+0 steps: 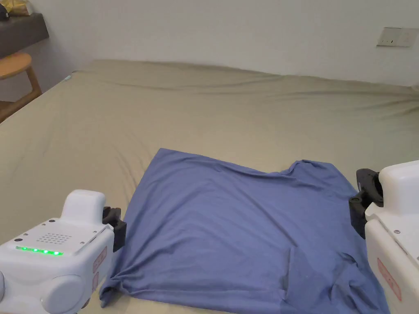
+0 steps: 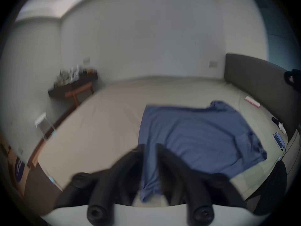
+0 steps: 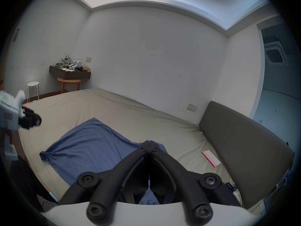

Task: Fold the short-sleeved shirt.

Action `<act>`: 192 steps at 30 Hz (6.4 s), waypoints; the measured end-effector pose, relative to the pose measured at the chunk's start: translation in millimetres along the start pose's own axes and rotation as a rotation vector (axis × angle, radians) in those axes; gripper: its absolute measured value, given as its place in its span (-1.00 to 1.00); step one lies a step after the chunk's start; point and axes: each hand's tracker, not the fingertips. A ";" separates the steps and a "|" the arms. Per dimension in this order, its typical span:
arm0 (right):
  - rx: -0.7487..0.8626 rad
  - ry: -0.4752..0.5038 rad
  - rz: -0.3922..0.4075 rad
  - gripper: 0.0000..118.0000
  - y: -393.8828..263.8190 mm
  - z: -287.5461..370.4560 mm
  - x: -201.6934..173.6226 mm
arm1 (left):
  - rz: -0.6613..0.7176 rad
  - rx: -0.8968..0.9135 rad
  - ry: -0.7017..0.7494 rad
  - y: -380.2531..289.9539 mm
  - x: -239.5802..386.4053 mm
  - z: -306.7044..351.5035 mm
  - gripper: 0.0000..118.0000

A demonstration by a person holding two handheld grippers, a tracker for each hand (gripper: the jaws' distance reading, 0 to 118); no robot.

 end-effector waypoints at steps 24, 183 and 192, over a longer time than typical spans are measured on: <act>-0.228 -0.100 -0.059 -0.96 -56.3 -15.1 41.2 | -0.070 -0.243 0.065 -77.5 1.6 -64.6 -0.91; -0.317 -0.077 -0.070 -0.97 -87.5 -87.1 51.3 | 0.115 -0.375 0.057 -46.9 29.9 -199.9 0.85; -0.480 -0.048 -0.144 0.44 -113.5 -125.3 69.6 | -0.045 -0.295 -0.021 -20.8 43.3 -172.9 -0.72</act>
